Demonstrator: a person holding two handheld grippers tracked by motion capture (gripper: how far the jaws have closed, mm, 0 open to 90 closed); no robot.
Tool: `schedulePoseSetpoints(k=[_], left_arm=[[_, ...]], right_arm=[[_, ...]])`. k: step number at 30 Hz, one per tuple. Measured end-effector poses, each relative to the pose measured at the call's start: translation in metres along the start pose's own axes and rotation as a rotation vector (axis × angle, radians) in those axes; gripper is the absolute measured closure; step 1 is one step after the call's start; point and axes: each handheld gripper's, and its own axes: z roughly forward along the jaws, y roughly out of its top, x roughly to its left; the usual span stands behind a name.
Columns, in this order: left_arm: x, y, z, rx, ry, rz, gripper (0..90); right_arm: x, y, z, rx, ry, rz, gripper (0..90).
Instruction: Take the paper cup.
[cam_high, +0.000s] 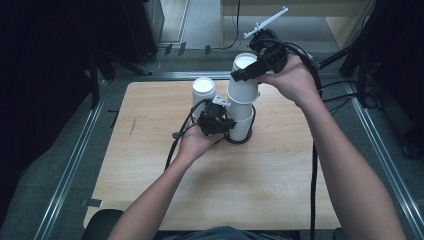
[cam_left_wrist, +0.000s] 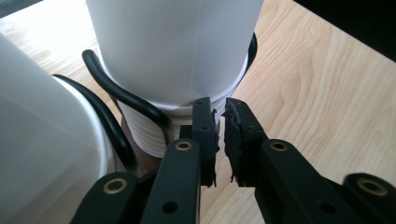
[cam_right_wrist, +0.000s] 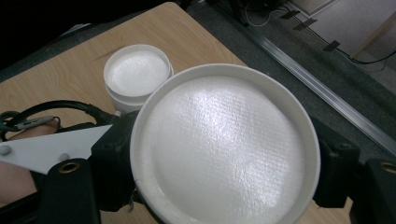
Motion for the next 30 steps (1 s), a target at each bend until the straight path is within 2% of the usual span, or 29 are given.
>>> schedulePoseSetpoints(k=[8, 9, 10, 12, 13, 17, 20, 22, 26, 30], left_arm=[[0.001, -0.001, -0.002, 0.008, -0.013, 0.004, 78.8], [0.001, -0.001, -0.003, 0.007, -0.018, 0.005, 77.0], [0.001, -0.001, -0.004, 0.007, -0.023, 0.010, 77.0], [0.000, -0.001, -0.005, 0.014, -0.031, 0.017, 71.0], [-0.001, -0.002, -0.006, 0.023, -0.045, 0.036, 68.8], [0.000, -0.003, -0.009, 0.017, -0.081, 0.032, 63.8], [-0.001, -0.004, -0.014, 0.016, -0.092, 0.050, 62.0], [-0.001, -0.004, -0.018, 0.013, -0.119, 0.052, 59.1], [-0.002, -0.005, -0.021, 0.012, -0.127, 0.058, 57.0], [-0.002, -0.008, -0.024, 0.019, -0.149, 0.089, 53.2]], right_arm=[[0.006, -0.004, -0.018, 0.031, 0.003, -0.040, 24.7], [0.007, -0.009, -0.021, 0.028, 0.024, -0.049, 24.7], [0.007, -0.009, -0.021, 0.028, 0.024, -0.049, 24.7], [0.008, -0.014, -0.025, 0.026, 0.035, -0.048, 24.7], [0.009, -0.020, -0.028, 0.025, 0.043, -0.055, 24.6], [0.012, -0.030, -0.034, 0.011, 0.066, -0.058, 24.6], [0.013, -0.035, -0.038, 0.006, 0.068, -0.054, 24.6], [0.015, -0.042, -0.043, 0.011, 0.080, -0.063, 24.6], [0.018, -0.049, -0.046, 0.026, 0.090, -0.068, 24.5], [0.021, -0.057, -0.046, 0.022, 0.116, -0.068, 24.5]])
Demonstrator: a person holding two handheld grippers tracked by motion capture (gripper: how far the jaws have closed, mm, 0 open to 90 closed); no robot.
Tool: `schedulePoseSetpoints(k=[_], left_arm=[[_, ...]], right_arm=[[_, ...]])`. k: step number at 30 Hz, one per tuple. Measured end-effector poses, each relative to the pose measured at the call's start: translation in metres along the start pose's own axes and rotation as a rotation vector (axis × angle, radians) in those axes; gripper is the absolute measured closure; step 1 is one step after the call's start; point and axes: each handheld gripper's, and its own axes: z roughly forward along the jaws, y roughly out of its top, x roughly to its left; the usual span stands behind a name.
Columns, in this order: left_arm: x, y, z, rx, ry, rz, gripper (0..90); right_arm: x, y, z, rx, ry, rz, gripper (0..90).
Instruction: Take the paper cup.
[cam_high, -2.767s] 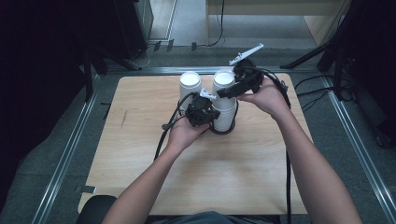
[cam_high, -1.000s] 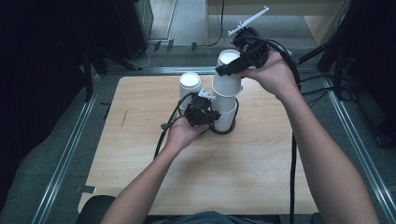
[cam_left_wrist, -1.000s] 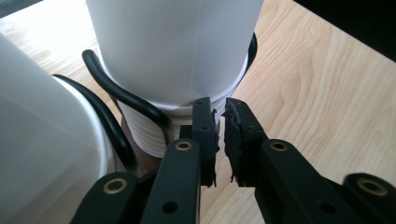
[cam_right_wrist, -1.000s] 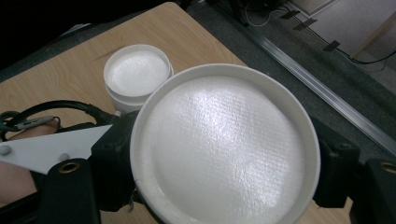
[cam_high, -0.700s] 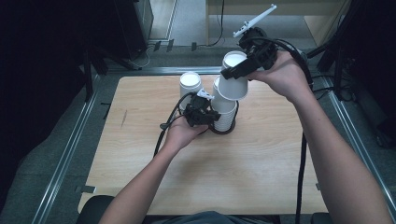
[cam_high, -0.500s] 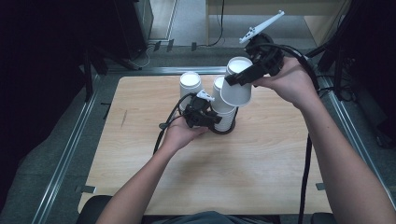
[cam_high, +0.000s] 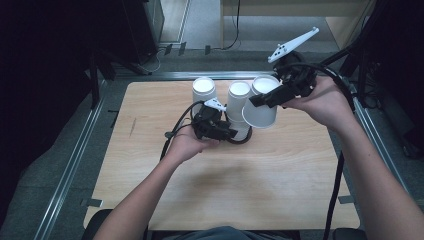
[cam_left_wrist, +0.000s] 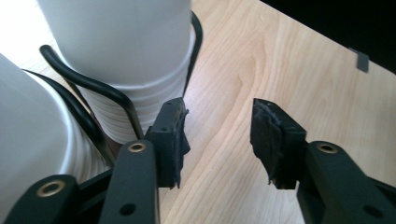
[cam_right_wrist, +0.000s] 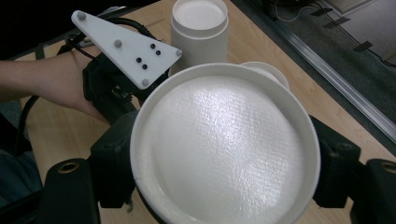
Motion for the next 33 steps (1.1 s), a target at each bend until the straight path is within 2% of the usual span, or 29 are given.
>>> schedulePoseSetpoints(k=[1, 5, 10, 11, 16, 19, 22, 24, 28, 33], left_arm=[[-0.001, -0.002, -0.002, 0.005, -0.005, 0.017, 51.8], [0.000, -0.006, -0.006, 0.009, -0.031, 0.028, 48.1], [0.000, -0.013, -0.012, 0.001, -0.059, 0.048, 43.5], [0.001, -0.014, -0.013, -0.011, -0.073, 0.040, 43.5], [-0.001, -0.023, -0.018, -0.006, -0.074, 0.073, 41.1], [-0.001, -0.025, -0.019, -0.006, -0.088, 0.081, 39.4], [-0.001, -0.030, -0.021, -0.010, -0.121, 0.081, 39.1], [-0.001, -0.034, -0.022, -0.006, -0.130, 0.097, 40.1], [-0.001, -0.039, -0.021, 0.011, -0.140, 0.123, 36.2], [0.000, -0.048, -0.018, 0.007, -0.174, 0.098, 33.3]], right_arm=[[0.001, -0.002, 0.000, -0.002, 0.007, -0.005, 24.5], [0.004, -0.010, 0.003, 0.006, 0.014, -0.026, 24.5], [0.008, -0.027, 0.009, 0.016, 0.047, -0.027, 24.5], [0.008, -0.027, 0.009, 0.016, 0.047, -0.027, 24.5], [0.012, -0.040, 0.015, 0.013, 0.076, -0.032, 24.4], [0.013, -0.047, 0.020, 0.013, 0.089, -0.035, 24.4], [0.015, -0.054, 0.025, 0.016, 0.098, -0.043, 24.4], [0.016, -0.058, 0.029, 0.017, 0.108, -0.048, 24.4], [0.018, -0.071, 0.041, 0.016, 0.129, -0.054, 24.4], [0.019, -0.083, 0.055, 0.015, 0.153, -0.052, 24.4]])
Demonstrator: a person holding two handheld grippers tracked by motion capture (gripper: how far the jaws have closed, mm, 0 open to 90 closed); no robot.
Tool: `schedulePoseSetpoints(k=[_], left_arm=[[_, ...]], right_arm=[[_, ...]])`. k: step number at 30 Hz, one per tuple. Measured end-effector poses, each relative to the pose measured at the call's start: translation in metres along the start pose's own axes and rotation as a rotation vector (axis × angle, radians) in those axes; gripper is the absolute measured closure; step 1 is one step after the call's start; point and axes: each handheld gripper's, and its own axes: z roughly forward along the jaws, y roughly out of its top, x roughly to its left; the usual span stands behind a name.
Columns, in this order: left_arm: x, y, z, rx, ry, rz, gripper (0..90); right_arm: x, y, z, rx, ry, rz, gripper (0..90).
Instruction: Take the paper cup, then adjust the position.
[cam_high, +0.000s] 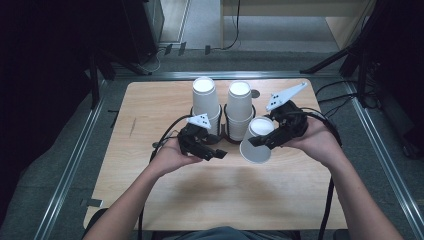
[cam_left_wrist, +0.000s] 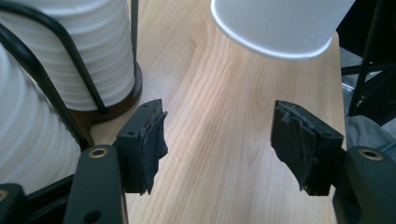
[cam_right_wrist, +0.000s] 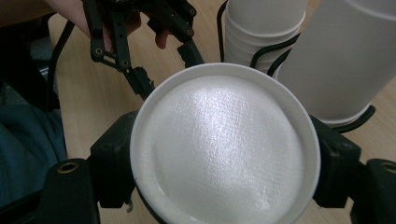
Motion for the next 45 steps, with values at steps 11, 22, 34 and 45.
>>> schedulePoseSetpoints(k=[11, 22, 34, 45], left_arm=[[0.003, -0.019, 0.003, 0.030, -0.032, 0.026, 8.8], [0.004, -0.019, 0.005, -0.030, -0.062, 0.013, 2.9], [-0.001, -0.019, 0.023, -0.017, -0.090, 0.038, 1.4], [-0.004, -0.023, 0.035, -0.001, -0.122, 0.046, 0.9]], right_arm=[[0.000, -0.025, 0.036, -0.014, 0.057, 0.012, 24.4], [0.001, -0.032, 0.064, -0.060, 0.088, 0.021, 24.4], [0.005, -0.032, 0.080, -0.108, 0.123, 0.025, 24.4], [0.011, -0.020, 0.085, -0.143, 0.163, 0.005, 24.5]])
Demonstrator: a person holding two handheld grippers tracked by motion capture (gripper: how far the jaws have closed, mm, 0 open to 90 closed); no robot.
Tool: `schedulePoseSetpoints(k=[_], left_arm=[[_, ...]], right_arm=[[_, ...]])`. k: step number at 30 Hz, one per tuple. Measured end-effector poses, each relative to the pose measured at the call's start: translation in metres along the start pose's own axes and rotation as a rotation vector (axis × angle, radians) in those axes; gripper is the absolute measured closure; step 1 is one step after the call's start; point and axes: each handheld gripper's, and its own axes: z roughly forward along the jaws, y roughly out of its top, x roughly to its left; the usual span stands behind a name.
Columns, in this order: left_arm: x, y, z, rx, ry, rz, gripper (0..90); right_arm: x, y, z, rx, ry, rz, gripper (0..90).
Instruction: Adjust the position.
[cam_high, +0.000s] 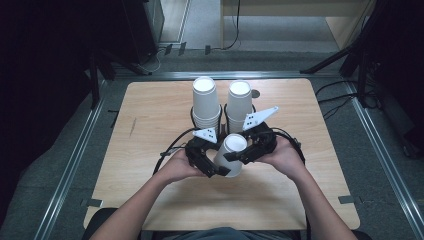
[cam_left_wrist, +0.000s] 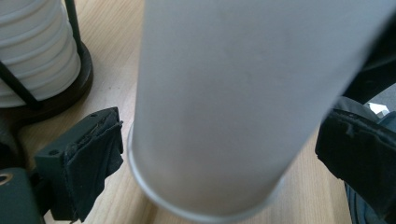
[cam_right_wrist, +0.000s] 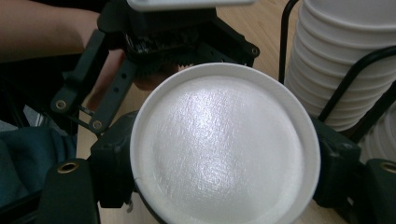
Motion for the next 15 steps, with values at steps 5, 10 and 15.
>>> schedulePoseSetpoints(k=[5, 10, 15], left_arm=[[-0.0011, 0.0002, 0.0004, -0.045, -0.015, 0.005, 1.2], [-0.0050, 0.0014, -0.0037, -0.064, -0.001, 0.067, 13.5], [-0.0042, 0.0043, -0.0069, -0.027, -0.022, 0.072, 17.0]], right_arm=[[0.0011, 0.0027, -0.0013, -0.034, 0.024, 0.011, 24.5], [-0.0031, 0.0004, -0.0025, -0.050, 0.061, 0.045, 24.8], [-0.0041, 0.0001, -0.0013, -0.045, 0.072, 0.050, 24.0]])
